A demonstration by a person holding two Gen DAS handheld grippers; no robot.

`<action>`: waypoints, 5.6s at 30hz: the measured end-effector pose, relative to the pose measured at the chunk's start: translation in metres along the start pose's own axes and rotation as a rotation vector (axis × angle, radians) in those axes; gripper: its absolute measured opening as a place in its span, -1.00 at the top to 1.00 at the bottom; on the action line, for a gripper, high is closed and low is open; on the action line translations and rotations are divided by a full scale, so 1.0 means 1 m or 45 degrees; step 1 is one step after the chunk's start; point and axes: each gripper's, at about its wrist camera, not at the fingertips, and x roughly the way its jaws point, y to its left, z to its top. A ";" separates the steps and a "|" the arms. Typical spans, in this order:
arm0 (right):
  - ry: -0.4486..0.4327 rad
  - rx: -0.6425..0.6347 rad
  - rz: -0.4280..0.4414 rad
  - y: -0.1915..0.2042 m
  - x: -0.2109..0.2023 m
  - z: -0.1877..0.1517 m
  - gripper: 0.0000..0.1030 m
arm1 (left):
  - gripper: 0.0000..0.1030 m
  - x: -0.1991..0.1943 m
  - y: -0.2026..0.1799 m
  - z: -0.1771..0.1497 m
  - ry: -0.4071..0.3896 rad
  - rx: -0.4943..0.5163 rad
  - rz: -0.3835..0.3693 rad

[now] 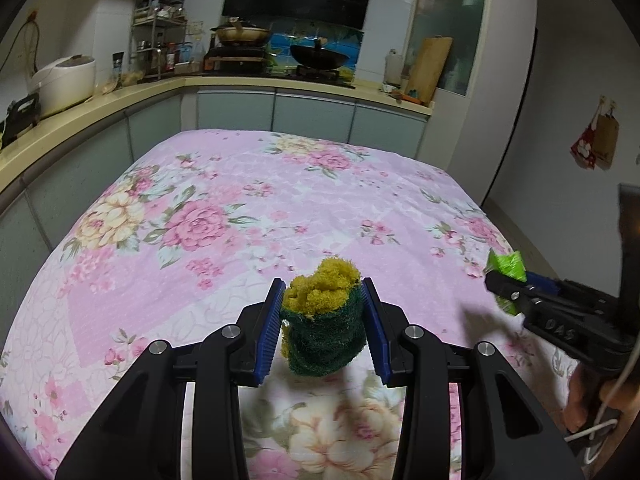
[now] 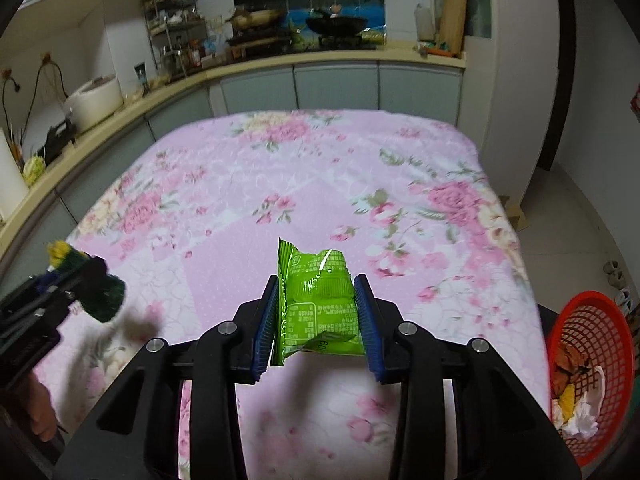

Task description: Collect trash

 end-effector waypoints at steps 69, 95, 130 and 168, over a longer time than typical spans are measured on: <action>-0.351 0.542 -0.483 -0.147 -0.196 -0.096 -0.86 | -0.73 -0.040 -0.222 -0.009 -0.123 0.470 -0.356; -0.465 0.461 -0.555 -0.094 -0.203 -0.140 -0.86 | -0.78 -0.079 -0.188 -0.047 -0.217 0.455 -0.272; -0.398 0.505 -0.563 -0.102 -0.192 -0.145 -0.86 | -0.78 -0.066 -0.197 -0.057 -0.146 0.489 -0.295; -0.391 0.509 -0.559 -0.104 -0.191 -0.144 -0.86 | -0.78 -0.066 -0.197 -0.058 -0.142 0.489 -0.298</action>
